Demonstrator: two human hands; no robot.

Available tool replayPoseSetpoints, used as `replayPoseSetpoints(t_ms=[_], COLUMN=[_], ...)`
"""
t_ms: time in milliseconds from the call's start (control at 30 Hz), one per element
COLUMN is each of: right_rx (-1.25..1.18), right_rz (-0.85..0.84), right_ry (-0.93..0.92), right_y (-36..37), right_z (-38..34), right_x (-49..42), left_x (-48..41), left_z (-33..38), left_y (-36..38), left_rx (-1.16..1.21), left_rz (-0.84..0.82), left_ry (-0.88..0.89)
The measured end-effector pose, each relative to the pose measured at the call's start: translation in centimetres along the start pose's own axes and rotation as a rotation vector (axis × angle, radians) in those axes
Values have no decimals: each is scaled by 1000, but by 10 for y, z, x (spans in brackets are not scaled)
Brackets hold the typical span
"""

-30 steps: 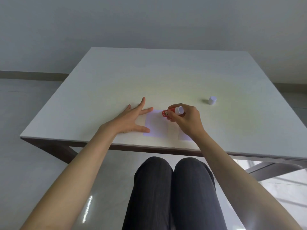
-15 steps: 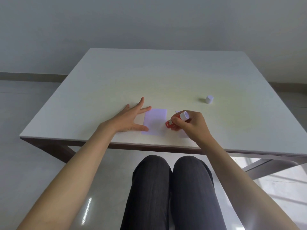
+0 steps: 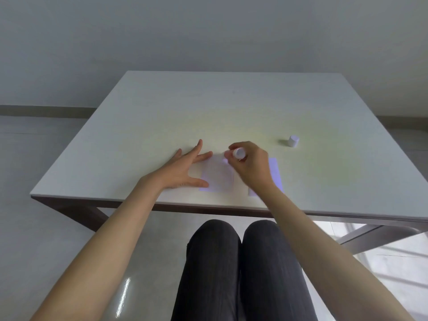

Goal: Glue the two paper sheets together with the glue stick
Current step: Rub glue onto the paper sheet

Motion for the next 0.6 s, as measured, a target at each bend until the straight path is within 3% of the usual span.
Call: replayPoseSetpoints(t_ms=[100,167,300,467,533,600], right_rx=[40,3,-175,-96,-348,-806], right_rz=[-102,-165,-176,2,74,115], right_ry=[-253,-280,46,166,243,356], right_y=[18,21,3,-19,-24,-27], right_z=[-23,-28,-6,15,15,14], right_x=[28,35,16,0,0,0], left_x=[-2,-2,2,4,4,5], left_z=[1,2,3,4,4,5], left_y=[2,2,0,0,0,1], left_rx=[-17,-30,-8,-10,-14,-9], left_rz=[3,6,-16,-40,-42,-30], left_ry=[13,21,8,33,51,65])
Point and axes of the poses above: each hand's wrist, its own x-axis away from the middle knuckle, its own y-axis out of the palm, z = x × y, the point moved 3 cm from there along -x, towards the middle knuckle, and after that the axes turned 10 degrees about -y, right-handed, at the moved point
